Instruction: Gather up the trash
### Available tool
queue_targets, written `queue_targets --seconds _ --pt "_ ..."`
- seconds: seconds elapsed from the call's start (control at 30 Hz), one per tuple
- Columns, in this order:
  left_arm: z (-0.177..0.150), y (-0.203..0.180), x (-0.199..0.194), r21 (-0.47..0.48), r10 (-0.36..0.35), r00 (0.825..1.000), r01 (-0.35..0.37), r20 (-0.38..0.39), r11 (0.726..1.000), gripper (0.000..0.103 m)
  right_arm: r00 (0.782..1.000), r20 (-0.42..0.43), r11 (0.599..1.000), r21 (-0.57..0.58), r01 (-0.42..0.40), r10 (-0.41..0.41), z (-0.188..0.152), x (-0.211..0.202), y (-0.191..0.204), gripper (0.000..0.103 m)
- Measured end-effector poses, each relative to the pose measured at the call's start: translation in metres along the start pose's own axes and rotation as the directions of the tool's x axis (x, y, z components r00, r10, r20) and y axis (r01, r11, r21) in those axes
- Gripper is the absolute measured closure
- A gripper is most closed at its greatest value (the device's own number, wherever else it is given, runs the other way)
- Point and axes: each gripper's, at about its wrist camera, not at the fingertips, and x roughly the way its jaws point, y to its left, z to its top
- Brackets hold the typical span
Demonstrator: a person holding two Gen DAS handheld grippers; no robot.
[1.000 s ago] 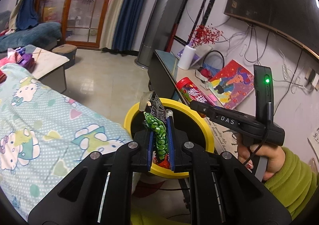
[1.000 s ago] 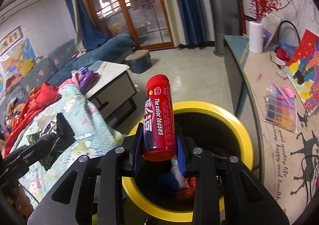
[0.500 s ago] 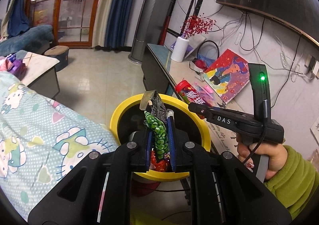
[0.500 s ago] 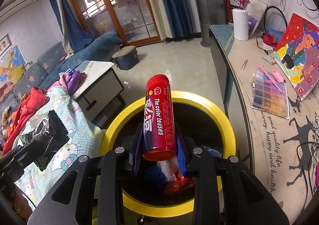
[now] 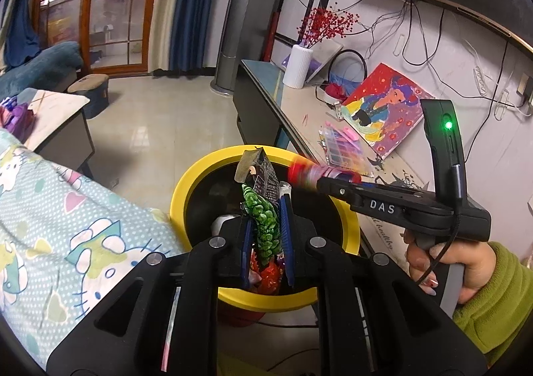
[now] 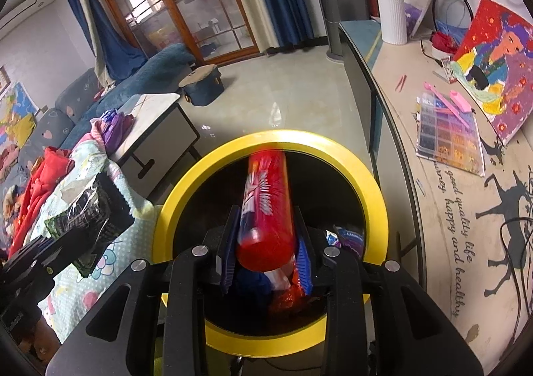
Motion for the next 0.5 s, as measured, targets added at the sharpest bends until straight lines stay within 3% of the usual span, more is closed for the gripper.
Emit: queue_targets --seconds 0.13,0.2,0.3,0.37,0.5 --pt "0.003 0.001 0.006 -0.009 -0.002 1.0 0.002 -0.01 1.0 0.076 1.0 -0.017 1.0 0.02 0.005 -0.004 -0.003 0.002 -0.006 0.062" --pt "0.003 0.002 0.007 -0.016 0.006 1.0 -0.006 -0.008 1.0 0.053 1.0 -0.021 1.0 0.024 0.008 -0.008 -0.003 0.001 -0.008 0.059" --pt "0.003 0.004 0.005 -0.021 0.02 1.0 -0.019 0.001 1.0 0.045 1.0 -0.013 1.0 0.028 0.012 -0.012 -0.004 -0.003 -0.011 0.051" --pt "0.003 0.005 0.002 -0.025 0.03 1.0 -0.03 0.007 0.999 0.035 1.0 -0.004 0.999 0.028 0.027 -0.027 -0.004 -0.007 -0.012 0.046" --pt "0.003 0.011 -0.01 -0.041 0.052 0.998 -0.05 0.029 0.998 0.019 0.998 0.038 0.999 -0.012 0.046 -0.046 -0.004 -0.02 -0.002 0.029"
